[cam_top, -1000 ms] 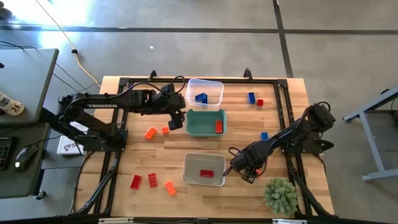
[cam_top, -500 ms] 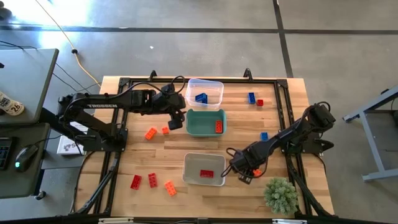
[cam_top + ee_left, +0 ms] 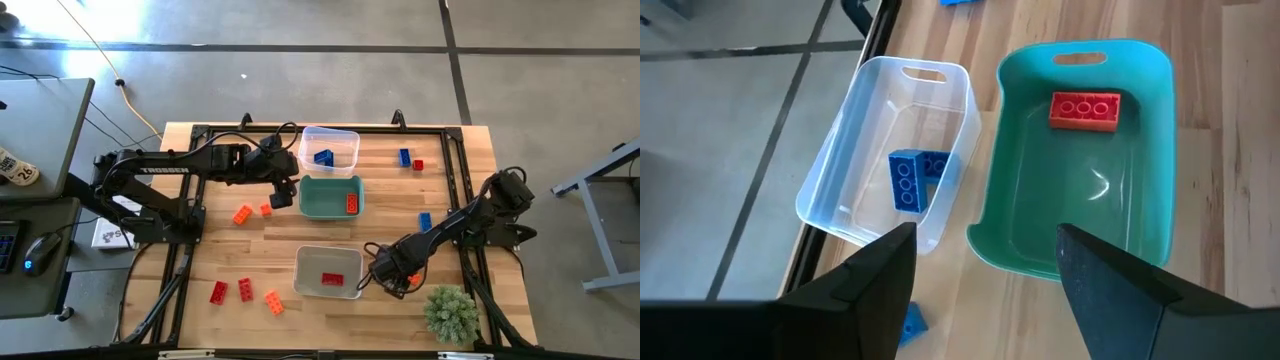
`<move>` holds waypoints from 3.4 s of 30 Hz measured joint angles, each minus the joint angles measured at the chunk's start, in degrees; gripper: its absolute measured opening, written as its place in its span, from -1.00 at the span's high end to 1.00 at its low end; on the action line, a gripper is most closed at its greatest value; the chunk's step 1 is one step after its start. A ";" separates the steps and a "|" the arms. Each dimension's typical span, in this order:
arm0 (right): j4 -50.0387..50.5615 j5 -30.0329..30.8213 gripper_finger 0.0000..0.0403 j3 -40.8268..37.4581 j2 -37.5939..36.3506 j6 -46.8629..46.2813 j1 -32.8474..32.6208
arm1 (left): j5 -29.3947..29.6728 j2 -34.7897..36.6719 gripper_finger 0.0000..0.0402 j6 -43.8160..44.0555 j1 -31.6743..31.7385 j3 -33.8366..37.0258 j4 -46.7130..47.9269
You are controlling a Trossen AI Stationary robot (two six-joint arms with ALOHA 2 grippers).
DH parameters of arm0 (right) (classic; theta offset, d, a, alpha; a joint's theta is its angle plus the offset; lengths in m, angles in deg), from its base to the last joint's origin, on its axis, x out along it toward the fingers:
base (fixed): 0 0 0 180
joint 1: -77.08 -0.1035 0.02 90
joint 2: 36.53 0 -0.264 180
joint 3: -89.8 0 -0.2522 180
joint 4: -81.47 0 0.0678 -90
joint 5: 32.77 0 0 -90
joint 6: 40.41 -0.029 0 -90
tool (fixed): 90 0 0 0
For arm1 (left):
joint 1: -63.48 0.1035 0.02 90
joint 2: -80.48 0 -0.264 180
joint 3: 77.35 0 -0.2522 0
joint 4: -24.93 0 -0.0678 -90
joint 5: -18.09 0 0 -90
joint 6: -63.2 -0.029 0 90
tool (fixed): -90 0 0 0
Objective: Sort & place blocks by color
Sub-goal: Put the orange game piece into the green bin, then put the red game piece into the white bin
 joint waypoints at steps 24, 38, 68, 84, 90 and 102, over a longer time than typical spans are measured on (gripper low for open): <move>-0.02 -1.47 0.45 2.35 0.61 -4.61 3.83 | -0.74 -0.04 -0.12 13.40 0.00 0.04 18.77; 8.04 8.40 0.45 5.77 -9.50 -9.53 12.15 | -0.48 -0.20 -0.12 13.62 0.37 7.93 19.50; -29.48 20.48 0.45 5.73 -19.04 34.47 35.28 | -18.74 -0.20 -0.12 48.47 -9.78 14.67 23.61; -26.77 15.42 0.45 5.70 -7.34 49.61 35.26 | -23.41 -0.02 -0.12 77.23 -31.65 14.67 28.32; -26.73 16.15 0.28 5.68 -4.50 49.65 35.26 | -27.88 -0.02 -0.12 89.83 -40.85 14.67 28.83; -27.43 18.14 -0.37 5.68 -4.36 49.80 35.26 | -27.40 -0.59 -0.12 114.83 -51.04 14.67 21.53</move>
